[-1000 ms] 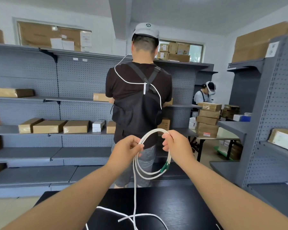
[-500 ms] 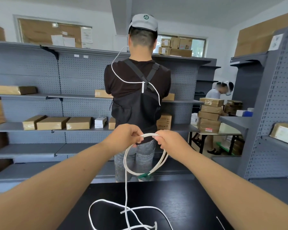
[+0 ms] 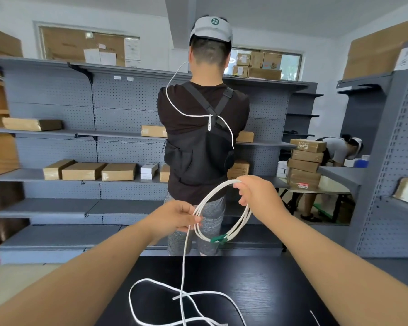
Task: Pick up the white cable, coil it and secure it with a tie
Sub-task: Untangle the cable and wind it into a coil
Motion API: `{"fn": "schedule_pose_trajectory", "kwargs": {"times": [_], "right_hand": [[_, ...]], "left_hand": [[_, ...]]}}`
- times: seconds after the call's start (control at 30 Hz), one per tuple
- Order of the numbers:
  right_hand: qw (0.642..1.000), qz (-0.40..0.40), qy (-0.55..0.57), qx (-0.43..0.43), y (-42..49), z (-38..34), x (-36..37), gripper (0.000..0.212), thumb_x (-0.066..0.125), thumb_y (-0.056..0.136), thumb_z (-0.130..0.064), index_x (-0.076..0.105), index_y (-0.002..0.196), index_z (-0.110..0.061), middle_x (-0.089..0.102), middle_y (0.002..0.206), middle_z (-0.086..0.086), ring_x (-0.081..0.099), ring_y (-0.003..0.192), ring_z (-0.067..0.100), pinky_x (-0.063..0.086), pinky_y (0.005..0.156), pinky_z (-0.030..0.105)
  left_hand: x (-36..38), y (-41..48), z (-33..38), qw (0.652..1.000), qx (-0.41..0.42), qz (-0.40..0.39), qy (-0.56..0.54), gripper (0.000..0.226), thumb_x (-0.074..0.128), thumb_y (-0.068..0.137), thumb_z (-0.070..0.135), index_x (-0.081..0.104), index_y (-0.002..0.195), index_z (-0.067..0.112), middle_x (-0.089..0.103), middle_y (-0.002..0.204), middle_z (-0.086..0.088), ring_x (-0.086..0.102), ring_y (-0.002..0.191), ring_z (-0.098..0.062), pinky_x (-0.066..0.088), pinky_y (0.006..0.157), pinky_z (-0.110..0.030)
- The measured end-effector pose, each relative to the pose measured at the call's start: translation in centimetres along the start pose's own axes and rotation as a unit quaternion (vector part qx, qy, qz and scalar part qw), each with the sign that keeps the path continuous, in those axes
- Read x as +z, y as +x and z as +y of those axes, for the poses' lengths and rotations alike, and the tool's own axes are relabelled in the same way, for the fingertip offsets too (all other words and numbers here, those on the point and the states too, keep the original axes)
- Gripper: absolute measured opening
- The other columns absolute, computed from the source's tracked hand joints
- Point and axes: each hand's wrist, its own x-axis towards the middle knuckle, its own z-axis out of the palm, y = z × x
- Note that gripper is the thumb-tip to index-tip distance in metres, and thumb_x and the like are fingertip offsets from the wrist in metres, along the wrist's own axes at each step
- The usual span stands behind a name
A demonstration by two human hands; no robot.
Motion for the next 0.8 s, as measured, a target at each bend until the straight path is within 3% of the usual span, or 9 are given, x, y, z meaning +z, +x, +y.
{"fn": "schedule_pose_trajectory", "kwargs": {"times": [0.13, 0.23, 0.3, 0.37, 0.43, 0.57, 0.67, 0.8], "right_hand": [[0.999, 0.034, 0.038, 0.018, -0.1, -0.1, -0.3, 0.022, 0.044, 0.094, -0.010, 0.061, 0.105, -0.001, 0.056, 0.085, 0.005, 0.051, 0.063, 0.008, 0.042, 0.052, 0.009], [0.993, 0.058, 0.066, 0.073, 0.0, -0.2, 0.0, 0.022, 0.042, 0.095, -0.013, 0.062, 0.099, -0.004, 0.058, 0.081, 0.007, 0.055, 0.063, 0.013, 0.042, 0.053, 0.012], [0.989, 0.088, 0.091, 0.079, -0.3, 0.0, 0.5, 0.023, 0.040, 0.096, -0.015, 0.062, 0.096, -0.008, 0.059, 0.078, 0.005, 0.059, 0.063, 0.014, 0.043, 0.054, 0.012], [0.984, 0.107, 0.117, 0.086, -0.6, 0.4, 1.2, 0.023, 0.039, 0.095, -0.014, 0.062, 0.094, -0.011, 0.059, 0.075, 0.003, 0.062, 0.066, 0.019, 0.048, 0.063, 0.025], [0.979, 0.109, 0.146, 0.096, -0.9, 0.9, 2.0, 0.023, 0.039, 0.095, -0.014, 0.061, 0.091, -0.016, 0.059, 0.073, 0.001, 0.063, 0.065, 0.018, 0.050, 0.067, 0.031], [0.973, 0.095, 0.170, 0.124, -1.1, 1.6, 3.4, 0.027, 0.037, 0.095, -0.013, 0.057, 0.080, -0.024, 0.059, 0.074, 0.000, 0.061, 0.060, 0.014, 0.049, 0.061, 0.026], [0.970, 0.063, 0.187, 0.143, -1.0, 1.8, 3.9, 0.023, 0.039, 0.095, -0.014, 0.060, 0.088, -0.016, 0.060, 0.075, 0.000, 0.061, 0.062, 0.013, 0.049, 0.064, 0.029], [0.983, 0.011, 0.142, 0.118, -0.8, 1.6, 4.1, 0.015, 0.040, 0.096, -0.020, 0.054, 0.095, -0.023, 0.062, 0.083, -0.001, 0.062, 0.068, 0.011, 0.049, 0.065, 0.025]], "left_hand": [[0.2, 0.0, 0.0, 1.000, 0.003, 0.015, -0.002, 0.018, 0.061, 0.088, 0.022, 0.072, 0.073, 0.022, 0.071, 0.075, 0.008, 0.064, 0.075, -0.002, 0.049, 0.079, -0.023], [0.7, 0.1, -0.2, 0.997, 0.029, 0.057, -0.033, 0.018, 0.056, 0.091, 0.023, 0.066, 0.082, 0.012, 0.071, 0.078, 0.007, 0.063, 0.080, -0.008, 0.050, 0.081, -0.024], [1.1, 0.3, -0.1, 0.991, 0.044, 0.103, -0.071, 0.019, 0.052, 0.094, 0.019, 0.063, 0.081, 0.010, 0.070, 0.076, 0.005, 0.063, 0.075, -0.009, 0.054, 0.074, -0.023], [1.3, 0.3, 0.3, 0.981, 0.055, 0.160, -0.099, 0.018, 0.052, 0.093, 0.014, 0.061, 0.079, 0.008, 0.068, 0.071, 0.000, 0.065, 0.068, -0.011, 0.054, 0.064, -0.019], [1.0, 0.5, 0.6, 0.974, 0.067, 0.208, -0.068, 0.017, 0.054, 0.092, 0.012, 0.062, 0.078, 0.007, 0.066, 0.068, -0.003, 0.064, 0.063, -0.012, 0.056, 0.062, -0.021], [-0.3, 0.7, 1.2, 0.969, 0.071, 0.235, 0.025, 0.016, 0.056, 0.092, 0.013, 0.066, 0.079, 0.014, 0.066, 0.067, 0.000, 0.064, 0.058, -0.008, 0.058, 0.066, -0.027], [-1.2, 0.9, 1.8, 0.969, 0.068, 0.230, 0.061, 0.013, 0.057, 0.091, 0.011, 0.067, 0.084, 0.015, 0.065, 0.068, 0.000, 0.064, 0.055, -0.006, 0.060, 0.066, -0.032], [-2.3, 1.2, 2.5, 0.972, 0.048, 0.205, 0.099, 0.012, 0.057, 0.091, 0.012, 0.066, 0.082, 0.013, 0.063, 0.066, 0.001, 0.062, 0.057, -0.011, 0.059, 0.073, -0.042]]}}
